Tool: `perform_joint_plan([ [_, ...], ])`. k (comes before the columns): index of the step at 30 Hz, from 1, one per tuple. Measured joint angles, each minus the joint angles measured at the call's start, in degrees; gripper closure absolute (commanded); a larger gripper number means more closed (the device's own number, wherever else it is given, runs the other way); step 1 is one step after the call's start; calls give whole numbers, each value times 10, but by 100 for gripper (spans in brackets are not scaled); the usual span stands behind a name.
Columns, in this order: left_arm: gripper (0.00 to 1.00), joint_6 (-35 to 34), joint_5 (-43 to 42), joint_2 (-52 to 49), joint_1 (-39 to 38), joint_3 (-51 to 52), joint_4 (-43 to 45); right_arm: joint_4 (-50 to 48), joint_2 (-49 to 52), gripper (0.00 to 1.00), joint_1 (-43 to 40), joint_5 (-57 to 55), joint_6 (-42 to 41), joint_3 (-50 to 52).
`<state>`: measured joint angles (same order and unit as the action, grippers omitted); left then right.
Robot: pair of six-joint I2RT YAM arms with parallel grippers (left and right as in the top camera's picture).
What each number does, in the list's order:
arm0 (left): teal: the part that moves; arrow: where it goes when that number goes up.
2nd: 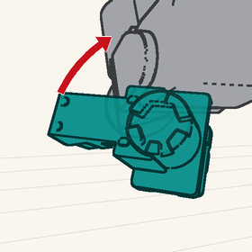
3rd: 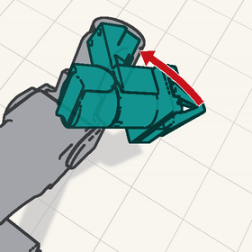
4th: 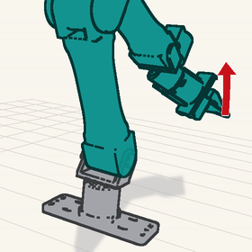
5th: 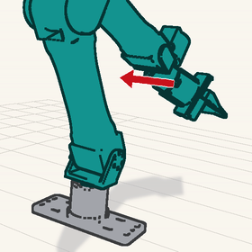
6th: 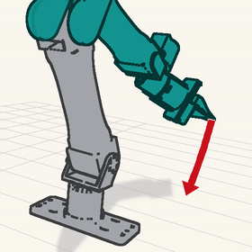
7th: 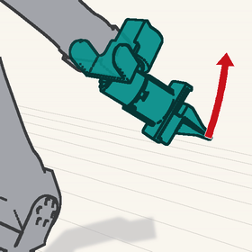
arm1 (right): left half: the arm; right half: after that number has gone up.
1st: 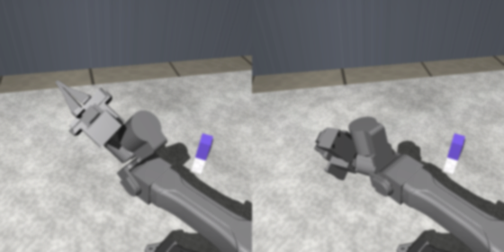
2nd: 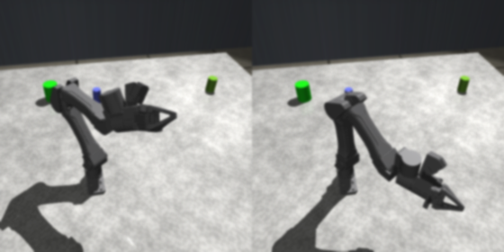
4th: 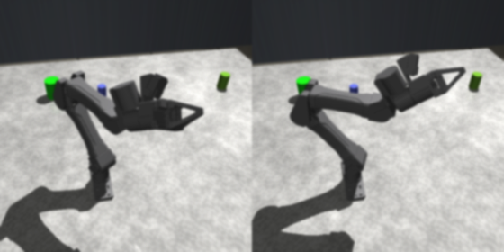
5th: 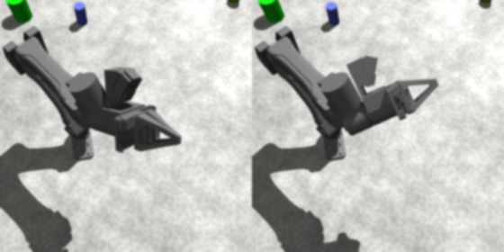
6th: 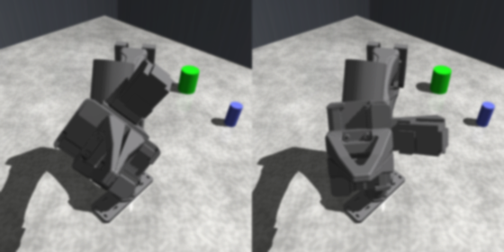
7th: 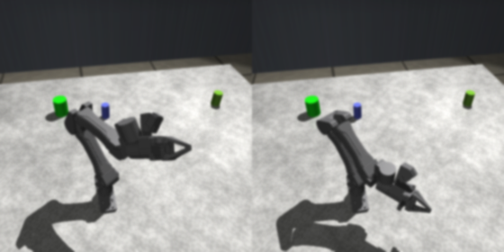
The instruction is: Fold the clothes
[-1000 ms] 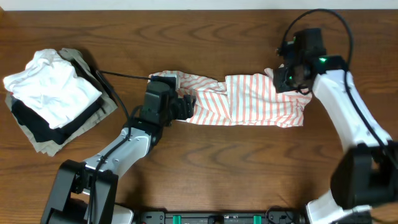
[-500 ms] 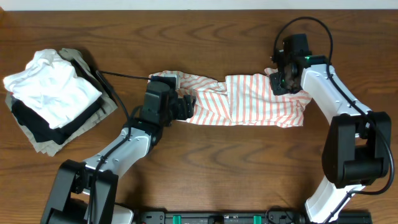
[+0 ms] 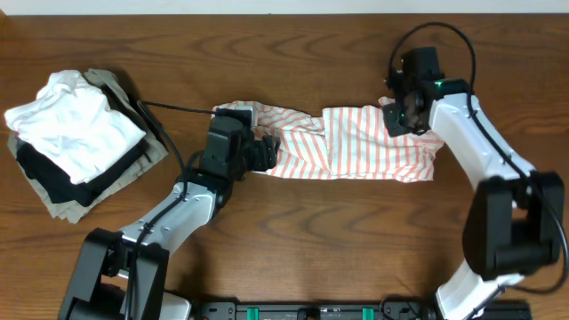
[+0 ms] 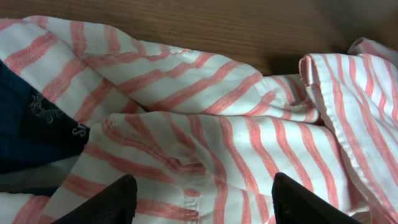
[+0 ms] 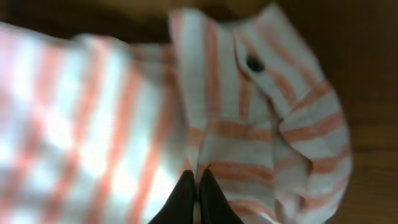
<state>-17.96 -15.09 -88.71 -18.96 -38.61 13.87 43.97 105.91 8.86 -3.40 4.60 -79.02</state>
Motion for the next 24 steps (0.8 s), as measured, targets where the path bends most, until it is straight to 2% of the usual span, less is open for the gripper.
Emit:
perform_joint_plan([
  [6, 30, 0, 0, 0, 0, 0, 0, -2, -87, 93, 34, 23, 2, -5],
  [12, 30, 0, 0, 0, 0, 0, 0, 71, -81, 91, 65, 89, 40, -9],
  [13, 30, 0, 0, 0, 0, 0, 0, 81, -74, 87, 71, 93, 44, -9],
  [15, 30, 0, 0, 0, 0, 0, 0, 85, -60, 70, 80, 94, 44, -9],
  [18, 30, 0, 0, 0, 0, 0, 0, 59, -43, 57, 82, 65, 42, -9],
  [20, 30, 0, 0, 0, 0, 0, 0, 28, -41, 53, 82, 35, 40, -8],
  [24, 30, 0, 0, 0, 0, 0, 0, -7, -41, 53, 81, -6, 46, -8],
])
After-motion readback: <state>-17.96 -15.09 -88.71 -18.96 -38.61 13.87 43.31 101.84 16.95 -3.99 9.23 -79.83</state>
